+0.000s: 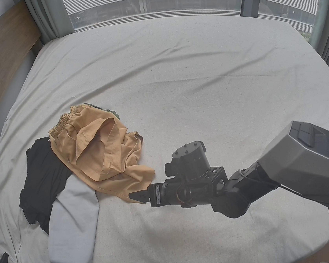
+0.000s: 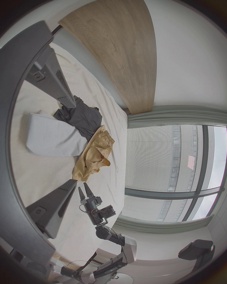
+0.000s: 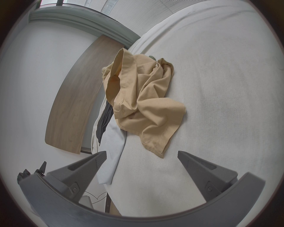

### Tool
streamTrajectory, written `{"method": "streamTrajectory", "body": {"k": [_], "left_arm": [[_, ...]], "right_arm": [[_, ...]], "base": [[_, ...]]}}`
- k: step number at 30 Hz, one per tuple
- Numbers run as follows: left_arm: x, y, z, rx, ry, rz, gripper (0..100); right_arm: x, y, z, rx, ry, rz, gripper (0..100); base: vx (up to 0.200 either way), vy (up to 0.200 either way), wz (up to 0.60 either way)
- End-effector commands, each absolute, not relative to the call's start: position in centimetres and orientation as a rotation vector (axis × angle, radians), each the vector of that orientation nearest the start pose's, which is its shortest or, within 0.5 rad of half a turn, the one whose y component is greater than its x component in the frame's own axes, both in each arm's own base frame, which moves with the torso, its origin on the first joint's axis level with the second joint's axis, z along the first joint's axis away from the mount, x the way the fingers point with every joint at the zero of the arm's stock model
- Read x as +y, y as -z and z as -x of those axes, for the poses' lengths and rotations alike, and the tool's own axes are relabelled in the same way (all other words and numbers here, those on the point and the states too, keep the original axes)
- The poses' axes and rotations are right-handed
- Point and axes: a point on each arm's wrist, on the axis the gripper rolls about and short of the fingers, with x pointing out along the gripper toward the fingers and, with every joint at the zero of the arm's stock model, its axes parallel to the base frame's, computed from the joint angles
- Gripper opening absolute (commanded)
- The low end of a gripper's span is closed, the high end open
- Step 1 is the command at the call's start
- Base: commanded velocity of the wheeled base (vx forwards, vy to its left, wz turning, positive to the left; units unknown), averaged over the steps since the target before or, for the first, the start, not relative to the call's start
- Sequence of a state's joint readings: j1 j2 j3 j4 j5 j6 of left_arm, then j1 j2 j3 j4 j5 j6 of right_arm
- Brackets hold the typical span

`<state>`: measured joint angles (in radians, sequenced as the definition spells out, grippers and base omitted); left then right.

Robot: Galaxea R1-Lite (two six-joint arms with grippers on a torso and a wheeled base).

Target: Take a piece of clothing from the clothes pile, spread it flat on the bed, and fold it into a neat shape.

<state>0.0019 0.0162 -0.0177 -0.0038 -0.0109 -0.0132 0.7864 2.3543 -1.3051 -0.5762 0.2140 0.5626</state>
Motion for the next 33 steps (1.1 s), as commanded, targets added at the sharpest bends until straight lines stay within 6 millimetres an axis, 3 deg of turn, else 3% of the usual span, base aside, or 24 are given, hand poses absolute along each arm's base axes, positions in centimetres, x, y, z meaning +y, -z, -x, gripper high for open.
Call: {"method": "streamTrajectory", "body": {"k": [1, 12, 33], "left_arm": [[0.0, -7.6, 2.3, -0.003, 0.008, 0.014, 100], [0.0, -7.6, 2.3, -0.003, 0.008, 0.014, 100], [0.0, -7.6, 2.3, -0.003, 0.008, 0.014, 100]], "right_arm": [[33.3, -4.0, -32.1, 0.745, -0.818, -0.36, 100], [34.7, -2.2, -33.1, 0.748, -0.818, -0.367, 100], [36.2, -1.0, -34.2, 0.719, -0.806, -0.382, 100]], "base": [[0.0, 0.0, 0.0], [0.0, 0.0, 0.0], [0.0, 0.0, 0.0]]}}
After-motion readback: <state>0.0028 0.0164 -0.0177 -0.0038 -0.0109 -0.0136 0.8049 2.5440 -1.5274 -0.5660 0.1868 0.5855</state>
